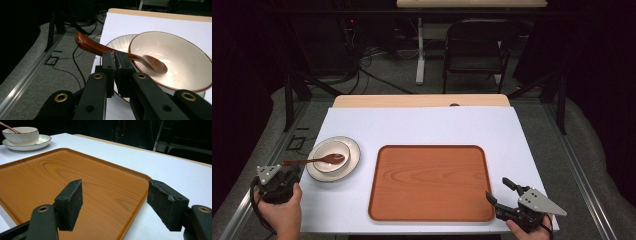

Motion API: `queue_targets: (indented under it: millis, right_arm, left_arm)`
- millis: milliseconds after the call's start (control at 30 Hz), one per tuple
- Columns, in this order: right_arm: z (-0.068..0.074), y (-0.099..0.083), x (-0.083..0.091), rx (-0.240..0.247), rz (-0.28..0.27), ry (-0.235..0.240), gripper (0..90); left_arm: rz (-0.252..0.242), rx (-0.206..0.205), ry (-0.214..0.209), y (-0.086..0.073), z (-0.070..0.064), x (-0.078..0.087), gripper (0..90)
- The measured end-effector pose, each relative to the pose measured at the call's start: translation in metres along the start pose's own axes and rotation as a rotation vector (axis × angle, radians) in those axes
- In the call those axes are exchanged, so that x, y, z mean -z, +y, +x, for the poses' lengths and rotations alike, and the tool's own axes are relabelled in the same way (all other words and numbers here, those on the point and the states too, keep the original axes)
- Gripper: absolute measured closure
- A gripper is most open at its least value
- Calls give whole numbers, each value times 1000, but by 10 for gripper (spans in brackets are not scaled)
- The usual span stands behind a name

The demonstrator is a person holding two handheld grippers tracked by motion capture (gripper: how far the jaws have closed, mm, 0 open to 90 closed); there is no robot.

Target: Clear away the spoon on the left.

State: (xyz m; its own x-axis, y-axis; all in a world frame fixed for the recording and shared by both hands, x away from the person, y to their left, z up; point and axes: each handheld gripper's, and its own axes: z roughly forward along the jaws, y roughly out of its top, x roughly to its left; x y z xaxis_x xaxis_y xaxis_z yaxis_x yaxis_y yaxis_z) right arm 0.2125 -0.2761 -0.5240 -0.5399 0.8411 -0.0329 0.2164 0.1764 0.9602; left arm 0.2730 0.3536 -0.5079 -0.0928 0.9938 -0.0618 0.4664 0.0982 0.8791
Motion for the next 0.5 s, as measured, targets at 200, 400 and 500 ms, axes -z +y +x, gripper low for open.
queue_targets:
  millis: [200, 400, 500]
  right_arm:
    - [0, 0, -1, 1, 2, -3, 281]
    - [1, -1, -1, -7, 3, -5, 281]
    - [1, -1, -1, -4, 5, -4, 282]
  left_arm:
    - [-2, -4, 18, 6, 0, -9, 857]
    - [-4, 19, 23, 12, 5, -16, 852]
    - [-9, 23, 19, 14, 6, -18, 851]
